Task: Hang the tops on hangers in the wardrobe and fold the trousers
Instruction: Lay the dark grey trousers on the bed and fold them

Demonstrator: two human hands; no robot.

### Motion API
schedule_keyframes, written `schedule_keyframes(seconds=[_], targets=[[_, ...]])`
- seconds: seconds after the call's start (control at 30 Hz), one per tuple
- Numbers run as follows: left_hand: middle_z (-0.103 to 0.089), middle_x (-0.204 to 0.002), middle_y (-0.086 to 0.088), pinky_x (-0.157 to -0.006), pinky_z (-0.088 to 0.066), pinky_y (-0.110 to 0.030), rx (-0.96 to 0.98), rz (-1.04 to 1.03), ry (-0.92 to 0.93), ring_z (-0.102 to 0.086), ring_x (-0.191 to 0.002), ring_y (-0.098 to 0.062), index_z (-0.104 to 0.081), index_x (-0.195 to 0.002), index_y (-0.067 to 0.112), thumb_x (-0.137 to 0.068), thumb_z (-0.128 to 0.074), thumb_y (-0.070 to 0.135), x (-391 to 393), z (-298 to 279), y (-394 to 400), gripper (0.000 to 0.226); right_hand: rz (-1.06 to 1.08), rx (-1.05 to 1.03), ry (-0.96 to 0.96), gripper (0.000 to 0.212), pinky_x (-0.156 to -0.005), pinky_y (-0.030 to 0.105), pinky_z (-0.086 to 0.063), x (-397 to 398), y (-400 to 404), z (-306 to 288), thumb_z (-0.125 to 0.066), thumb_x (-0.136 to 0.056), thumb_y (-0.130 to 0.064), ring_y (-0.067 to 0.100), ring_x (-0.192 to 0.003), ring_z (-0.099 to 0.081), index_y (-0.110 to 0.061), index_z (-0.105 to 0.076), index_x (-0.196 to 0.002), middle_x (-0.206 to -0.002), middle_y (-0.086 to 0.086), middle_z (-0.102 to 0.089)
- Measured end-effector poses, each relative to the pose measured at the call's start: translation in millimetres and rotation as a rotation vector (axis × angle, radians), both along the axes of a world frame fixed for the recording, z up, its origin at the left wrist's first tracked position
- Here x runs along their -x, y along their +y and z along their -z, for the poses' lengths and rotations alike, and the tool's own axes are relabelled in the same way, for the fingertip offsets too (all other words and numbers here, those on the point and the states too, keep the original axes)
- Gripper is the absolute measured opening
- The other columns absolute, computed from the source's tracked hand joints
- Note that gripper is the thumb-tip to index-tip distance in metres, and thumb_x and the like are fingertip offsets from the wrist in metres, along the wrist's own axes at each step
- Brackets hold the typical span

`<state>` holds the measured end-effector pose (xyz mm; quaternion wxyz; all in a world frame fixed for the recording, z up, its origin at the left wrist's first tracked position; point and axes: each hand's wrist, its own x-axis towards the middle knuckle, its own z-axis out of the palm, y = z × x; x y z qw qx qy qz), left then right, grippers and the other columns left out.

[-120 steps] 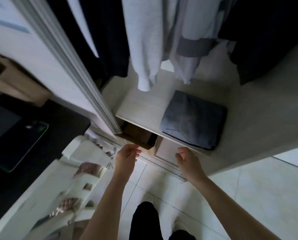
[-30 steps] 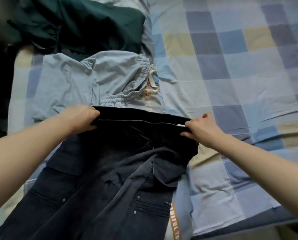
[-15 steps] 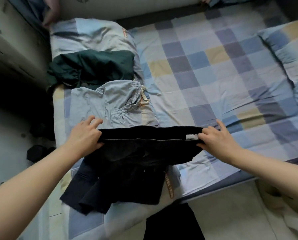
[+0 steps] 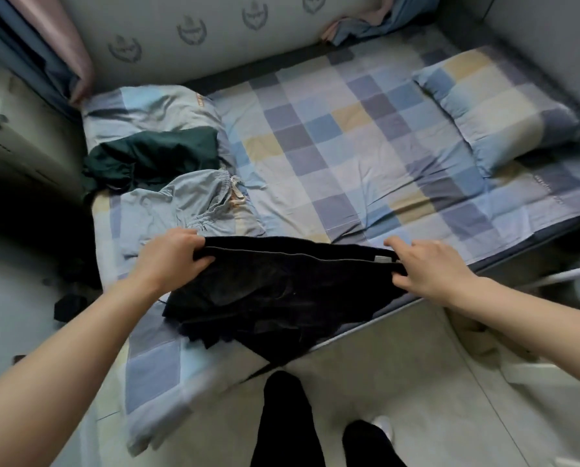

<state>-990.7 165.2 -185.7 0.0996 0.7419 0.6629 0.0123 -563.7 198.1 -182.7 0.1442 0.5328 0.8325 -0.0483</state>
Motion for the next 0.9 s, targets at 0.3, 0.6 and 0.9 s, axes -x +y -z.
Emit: schedule_keyframes(seconds=[0.3,0.6,0.9], targets=[[-0.043,-0.058,0.014,-0.055,-0.033,-0.028,0.075,0.048,-0.203,-0.051,-0.061,-0.023,-0.041,-0.060,0.034,-0.071,-0.085,0.029,-181,-15,-38,0.046,0.112,-0.047,-0.080,0.034,-0.075,0.037,-0.048,-194,-58,-14,-0.064,-0.077,-0.042,0.033,-0.085,-0.061,-0.016,-0.055,-0.098,-0.088,0.013,-0.060],[-0.046,-0.063,0.008,-0.057,-0.036,-0.018,-0.027,-0.079,-0.579,-0.044,-0.059,-0.003,-0.049,-0.068,0.017,-0.074,-0.082,0.015,-289,-50,-6,0.034,0.231,-0.307,0.332,0.025,-0.077,0.042,-0.047,-323,-52,-55,-0.080,-0.072,-0.015,0.035,-0.095,-0.055,-0.005,-0.063,-0.088,-0.084,0.016,-0.063],[-0.048,-0.081,-0.002,-0.064,-0.034,-0.029,-0.325,0.026,-0.350,-0.048,-0.068,-0.024,-0.054,-0.075,0.006,-0.072,-0.084,0.018,-329,-49,50,0.032,0.189,-0.525,0.017,0.036,-0.073,0.045,-0.040,-356,13,-79,-0.077,-0.076,-0.028,0.038,-0.085,-0.054,-0.003,-0.057,-0.093,-0.079,0.021,-0.056]])
